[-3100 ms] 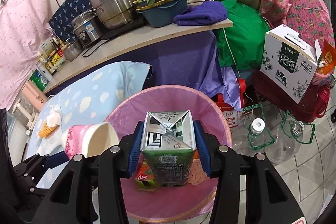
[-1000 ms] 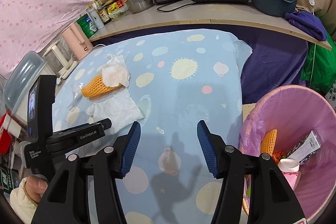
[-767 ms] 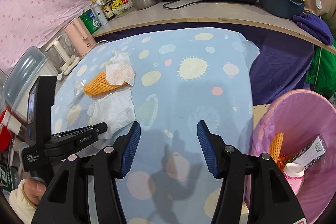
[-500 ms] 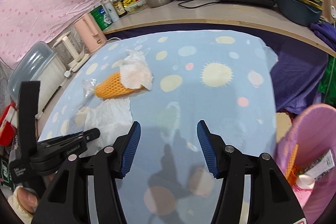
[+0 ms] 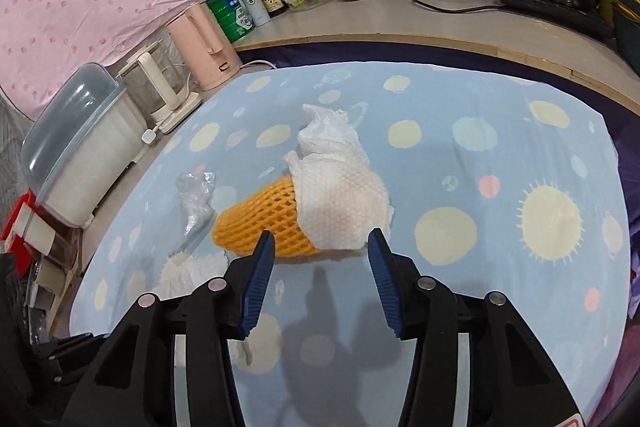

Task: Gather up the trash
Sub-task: 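Grasp the white tissue with the left gripper while the right gripper grasps the other tissue, then carry both tissues over the pink bin and open both grippers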

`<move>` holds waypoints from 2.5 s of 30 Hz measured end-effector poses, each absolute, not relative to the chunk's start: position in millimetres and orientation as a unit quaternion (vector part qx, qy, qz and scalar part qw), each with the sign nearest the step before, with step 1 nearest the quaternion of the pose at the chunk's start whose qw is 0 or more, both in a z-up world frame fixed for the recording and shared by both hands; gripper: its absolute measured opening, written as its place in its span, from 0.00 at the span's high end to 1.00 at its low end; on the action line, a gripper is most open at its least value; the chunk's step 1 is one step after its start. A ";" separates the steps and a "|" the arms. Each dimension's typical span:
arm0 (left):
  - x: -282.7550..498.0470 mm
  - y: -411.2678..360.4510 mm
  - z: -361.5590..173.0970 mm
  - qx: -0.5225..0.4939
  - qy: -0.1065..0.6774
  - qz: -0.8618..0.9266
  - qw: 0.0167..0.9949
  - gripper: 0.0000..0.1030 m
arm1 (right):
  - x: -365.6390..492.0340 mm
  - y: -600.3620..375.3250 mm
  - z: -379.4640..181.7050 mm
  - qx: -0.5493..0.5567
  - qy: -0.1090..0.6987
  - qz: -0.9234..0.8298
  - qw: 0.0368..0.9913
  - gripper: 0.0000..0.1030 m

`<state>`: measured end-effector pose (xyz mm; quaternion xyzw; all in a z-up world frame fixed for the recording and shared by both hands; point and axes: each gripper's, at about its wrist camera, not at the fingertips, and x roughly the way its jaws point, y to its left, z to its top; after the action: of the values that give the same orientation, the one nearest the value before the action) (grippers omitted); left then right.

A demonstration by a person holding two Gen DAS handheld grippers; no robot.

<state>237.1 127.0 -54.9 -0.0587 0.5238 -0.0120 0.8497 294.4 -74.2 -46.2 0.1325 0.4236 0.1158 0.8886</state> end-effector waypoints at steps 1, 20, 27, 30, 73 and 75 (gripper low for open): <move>237.5 128.6 -55.6 -0.061 0.525 -0.012 0.849 0.93 | 301.1 -69.0 -49.1 0.128 0.427 0.118 0.887 0.59; 228.2 118.8 -42.3 -0.054 0.516 -0.032 0.854 0.93 | 287.2 -102.5 -24.0 0.132 0.398 0.085 0.904 0.95; 207.3 94.0 -13.9 -0.044 0.495 -0.061 0.866 0.93 | 236.1 -144.4 17.4 0.154 0.354 0.062 0.920 0.95; 194.5 78.7 0.9 -0.035 0.484 -0.078 0.871 0.93 | 209.4 -163.4 33.1 0.161 0.335 0.051 0.927 0.95; 86.2 -225.9 15.9 0.117 0.451 -0.333 0.819 0.92 | -14.8 -363.5 24.0 0.241 0.291 -0.154 0.913 0.89; 86.8 -226.3 13.3 0.113 0.449 -0.332 0.822 0.91 | -14.9 -364.1 22.2 0.241 0.292 -0.157 0.912 0.86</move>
<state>86.8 -226.3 13.3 0.1133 0.4492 -0.3324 0.8215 -14.9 -364.1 22.2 0.2409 0.2917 -0.1565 0.9123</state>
